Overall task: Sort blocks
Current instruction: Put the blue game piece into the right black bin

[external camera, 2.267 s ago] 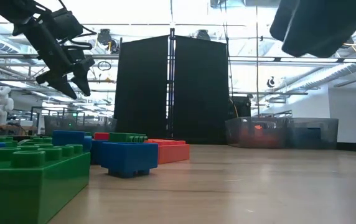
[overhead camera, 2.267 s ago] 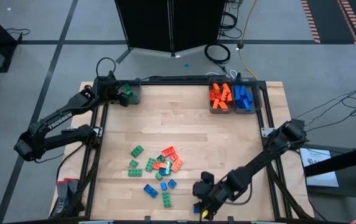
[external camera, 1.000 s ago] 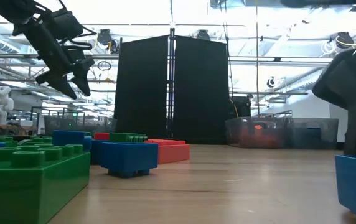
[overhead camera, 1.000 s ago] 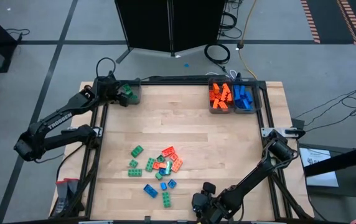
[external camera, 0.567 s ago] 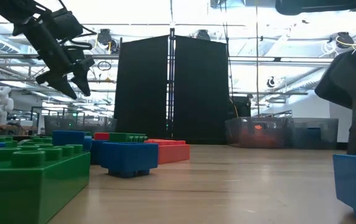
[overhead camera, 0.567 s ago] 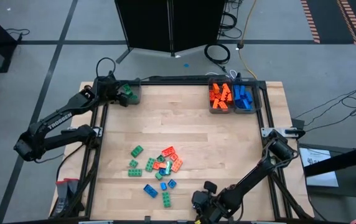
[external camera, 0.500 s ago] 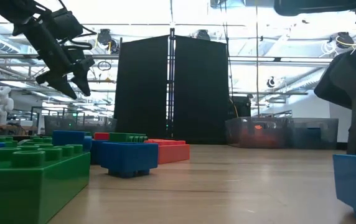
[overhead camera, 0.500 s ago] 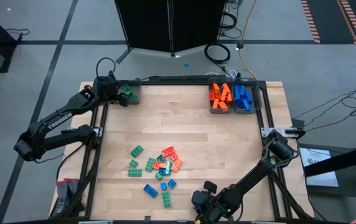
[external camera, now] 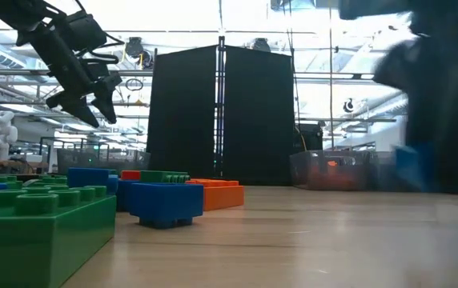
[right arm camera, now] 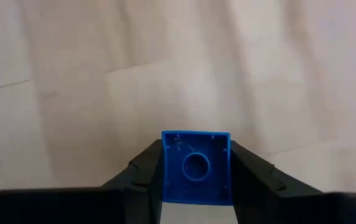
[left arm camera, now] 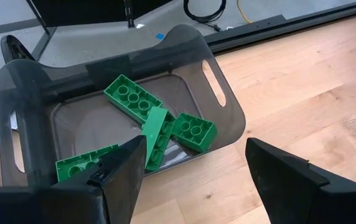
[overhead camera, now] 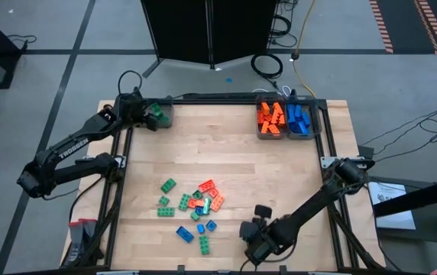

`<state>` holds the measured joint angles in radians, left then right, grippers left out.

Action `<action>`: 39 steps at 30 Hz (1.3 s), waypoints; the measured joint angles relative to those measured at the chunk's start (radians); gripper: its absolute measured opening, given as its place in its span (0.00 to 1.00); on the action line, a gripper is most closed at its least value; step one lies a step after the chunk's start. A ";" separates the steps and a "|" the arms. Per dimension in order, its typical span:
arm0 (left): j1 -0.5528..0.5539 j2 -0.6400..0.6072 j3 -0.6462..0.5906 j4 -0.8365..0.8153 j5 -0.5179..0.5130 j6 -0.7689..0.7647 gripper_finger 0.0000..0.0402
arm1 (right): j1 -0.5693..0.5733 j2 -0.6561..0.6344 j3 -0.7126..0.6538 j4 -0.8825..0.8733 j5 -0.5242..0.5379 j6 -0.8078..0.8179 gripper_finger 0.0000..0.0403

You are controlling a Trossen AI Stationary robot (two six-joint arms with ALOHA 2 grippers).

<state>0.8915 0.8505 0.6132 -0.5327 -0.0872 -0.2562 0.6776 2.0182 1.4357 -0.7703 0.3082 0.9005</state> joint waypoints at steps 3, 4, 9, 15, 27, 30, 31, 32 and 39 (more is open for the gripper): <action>0.000 0.000 0.000 0.000 0.000 0.000 0.69 | -0.038 -0.043 0.001 -0.055 0.024 -0.086 0.30; 0.000 0.000 0.000 0.001 0.000 0.000 0.69 | -0.052 -0.059 0.001 -0.073 0.037 -0.114 0.30; 0.000 0.000 0.000 0.000 0.000 0.000 0.69 | -0.145 -0.150 0.001 -0.147 0.104 -0.242 0.30; 0.000 0.000 0.000 0.000 0.000 0.000 0.69 | -0.289 -0.272 0.002 -0.152 0.163 -0.406 0.30; 0.000 0.000 0.000 0.000 0.000 0.000 0.69 | -0.714 -0.548 -0.024 -0.154 0.295 -0.609 0.30; 0.000 0.000 0.000 0.000 0.000 -0.001 0.69 | -0.847 -0.605 -0.052 -0.155 0.296 -0.643 0.30; 0.000 0.000 0.000 0.000 0.000 -0.003 0.69 | -0.891 -0.618 -0.061 -0.155 0.295 -0.655 0.30; 0.000 0.000 0.000 0.000 0.000 -0.004 0.69 | -0.935 -0.631 -0.071 -0.154 0.292 -0.662 0.30; 0.000 0.000 0.000 0.000 0.000 -0.027 0.69 | -1.253 -0.694 -0.174 -0.121 0.153 -0.704 0.30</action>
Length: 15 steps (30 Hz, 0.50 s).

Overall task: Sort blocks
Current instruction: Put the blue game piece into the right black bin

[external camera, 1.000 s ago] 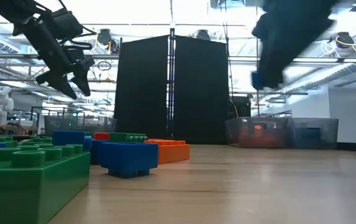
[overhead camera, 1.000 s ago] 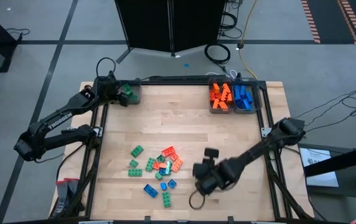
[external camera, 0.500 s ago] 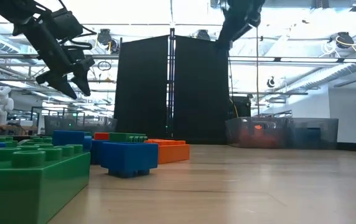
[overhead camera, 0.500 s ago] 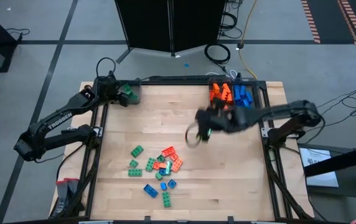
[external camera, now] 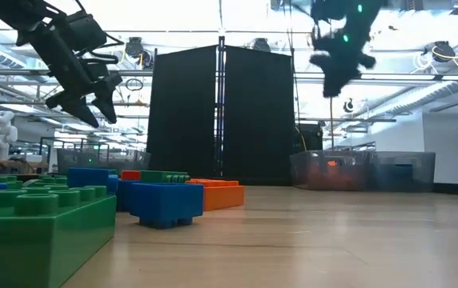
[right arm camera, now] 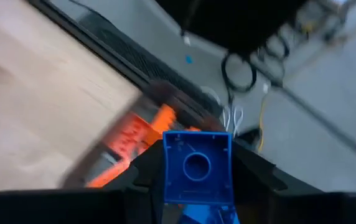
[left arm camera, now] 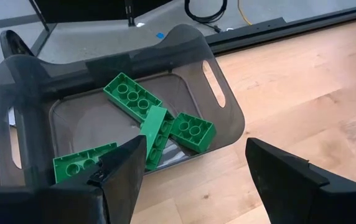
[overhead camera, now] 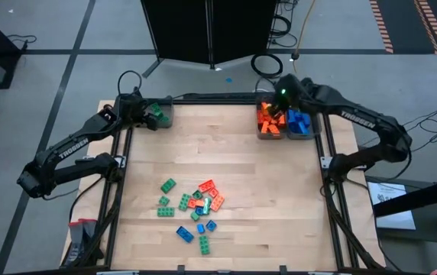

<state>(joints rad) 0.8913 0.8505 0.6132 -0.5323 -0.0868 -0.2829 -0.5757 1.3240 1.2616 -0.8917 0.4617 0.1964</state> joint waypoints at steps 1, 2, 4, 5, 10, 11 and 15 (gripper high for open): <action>0.000 0.000 0.000 0.000 0.000 0.000 0.69 | -0.041 -0.001 -0.020 0.009 -0.027 -0.001 0.30; 0.000 0.000 0.000 0.000 0.000 0.000 0.69 | -0.081 -0.001 -0.041 0.023 -0.056 -0.003 0.30; 0.000 0.000 0.000 0.000 0.000 0.000 0.69 | -0.151 -0.001 -0.092 0.070 -0.121 -0.007 0.30; 0.000 0.000 0.000 0.000 0.000 0.000 0.69 | -0.183 -0.001 -0.119 0.101 -0.151 -0.007 0.30; 0.000 0.000 0.000 0.000 0.000 -0.001 0.69 | -0.296 -0.001 -0.251 0.228 -0.235 0.014 0.30; 0.000 0.000 0.000 0.000 0.000 -0.002 0.69 | -0.316 -0.001 -0.272 0.238 -0.235 0.022 0.30; 0.000 0.000 0.000 0.000 -0.006 -0.003 0.69 | -0.392 -0.001 -0.349 0.282 -0.252 0.025 0.30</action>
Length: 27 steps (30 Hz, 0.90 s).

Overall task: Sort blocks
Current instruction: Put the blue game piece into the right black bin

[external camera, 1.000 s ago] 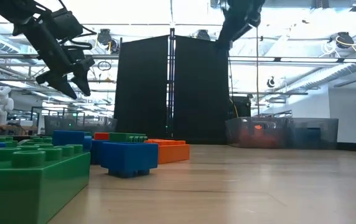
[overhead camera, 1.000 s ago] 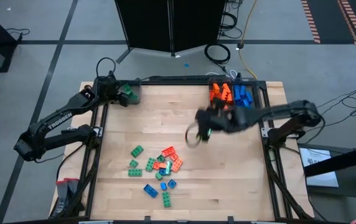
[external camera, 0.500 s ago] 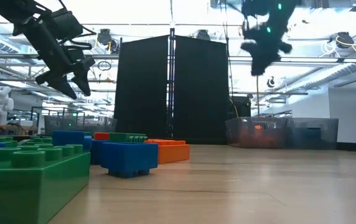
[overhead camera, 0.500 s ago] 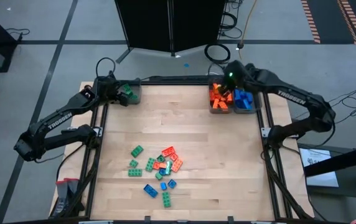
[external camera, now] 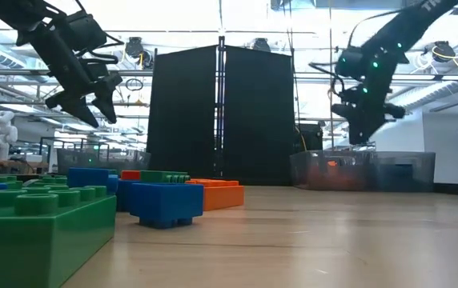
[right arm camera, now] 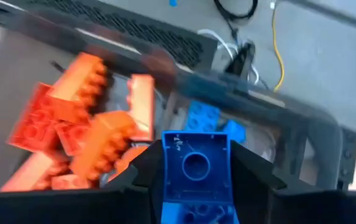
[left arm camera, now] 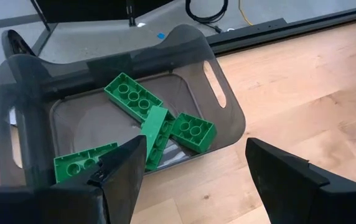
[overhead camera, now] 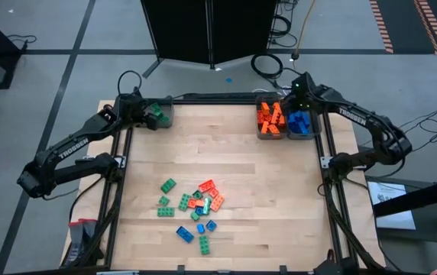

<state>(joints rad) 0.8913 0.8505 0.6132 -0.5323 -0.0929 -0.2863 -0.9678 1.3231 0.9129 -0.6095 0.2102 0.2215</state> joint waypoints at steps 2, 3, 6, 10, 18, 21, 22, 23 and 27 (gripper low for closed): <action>0.000 0.000 0.000 0.000 -0.019 0.000 0.69 | -0.033 0.000 -0.030 0.026 -0.016 -0.001 0.30; 0.000 0.000 0.000 0.000 -0.031 0.000 0.69 | -0.049 0.000 -0.044 0.037 -0.028 -0.001 0.30; 0.000 0.000 0.000 0.000 -0.067 -0.009 0.69 | -0.076 0.008 -0.061 0.066 -0.045 -0.010 0.30; 0.000 0.000 0.000 0.001 -0.111 -0.031 0.69 | -0.084 0.032 -0.060 0.109 -0.055 0.029 0.30; 0.000 0.000 0.000 0.001 -0.117 -0.047 0.69 | -0.088 0.085 -0.059 0.144 -0.050 0.098 0.31; 0.000 0.000 0.000 0.001 -0.118 -0.047 0.69 | -0.091 0.113 -0.059 0.143 -0.048 0.124 0.40; 0.000 0.000 0.000 0.001 -0.118 -0.047 0.69 | -0.091 0.120 -0.059 0.143 -0.048 0.134 0.43; 0.000 0.000 0.000 0.001 -0.118 -0.047 0.69 | -0.091 0.127 -0.059 0.143 -0.048 0.143 0.47; 0.000 0.000 0.000 0.001 -0.118 -0.047 0.69 | -0.091 0.137 -0.059 0.144 -0.049 0.160 0.51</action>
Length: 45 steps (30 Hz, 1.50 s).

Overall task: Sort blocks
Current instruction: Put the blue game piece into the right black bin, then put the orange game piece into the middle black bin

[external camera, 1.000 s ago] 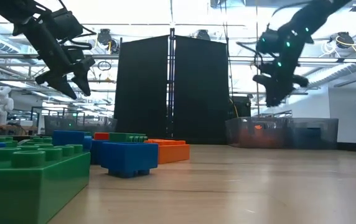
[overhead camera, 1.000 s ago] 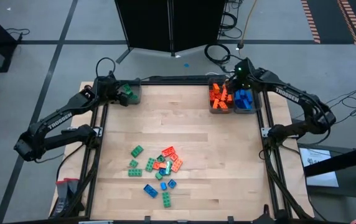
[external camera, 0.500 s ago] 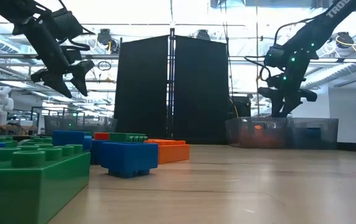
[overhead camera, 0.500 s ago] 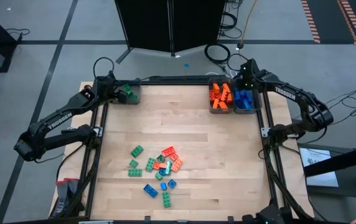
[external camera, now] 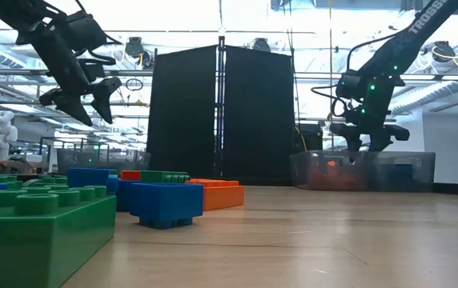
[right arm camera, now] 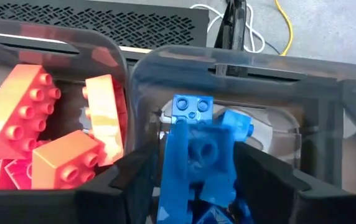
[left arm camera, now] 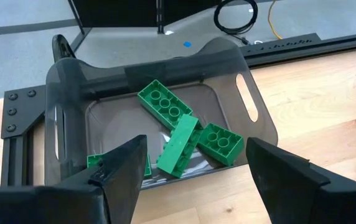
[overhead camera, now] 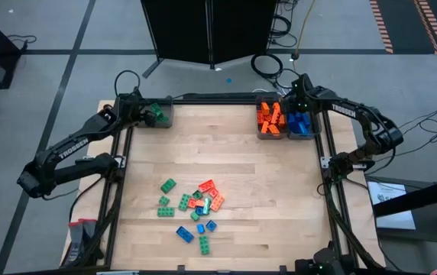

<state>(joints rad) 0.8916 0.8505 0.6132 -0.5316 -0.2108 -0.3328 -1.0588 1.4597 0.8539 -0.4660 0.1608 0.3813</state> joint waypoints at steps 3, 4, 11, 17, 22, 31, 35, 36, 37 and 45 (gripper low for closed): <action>0.000 0.000 0.000 0.000 0.000 0.000 0.69 | 0.000 0.000 0.010 -0.014 -0.016 -0.001 0.50; 0.000 0.000 0.000 0.000 0.000 0.000 0.69 | 0.000 -0.005 0.020 -0.020 -0.033 -0.004 0.49; 0.000 0.000 0.000 0.000 0.000 0.000 0.69 | 0.064 -0.099 0.163 0.001 -0.336 -0.162 0.45; 0.000 0.000 0.000 0.000 0.000 0.000 0.69 | 0.274 -0.170 0.247 0.068 -0.770 -0.339 0.45; 0.000 0.000 0.000 0.000 0.000 0.000 0.69 | 0.538 -0.156 0.249 0.076 -0.729 -0.544 0.45; 0.000 0.000 0.000 -0.001 0.000 -0.002 0.69 | 0.796 0.054 0.248 0.270 -0.579 -0.651 0.45; 0.000 0.000 0.000 -0.002 0.000 -0.003 0.69 | 0.844 0.146 0.248 0.393 -0.579 -0.660 0.45; 0.000 0.000 0.000 -0.002 0.000 -0.002 0.69 | 0.854 0.161 0.248 0.420 -0.579 -0.668 0.45; 0.000 0.000 0.000 -0.002 0.000 -0.002 0.69 | 0.863 0.176 0.248 0.436 -0.580 -0.677 0.45; 0.000 0.000 0.000 -0.003 0.000 -0.002 0.69 | 0.921 0.276 0.248 0.520 -0.581 -0.718 0.46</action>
<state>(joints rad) 0.8917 0.8505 0.6132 -0.5346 -0.2104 -0.3349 -0.1376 1.7358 1.1023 0.0544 -0.4198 -0.3363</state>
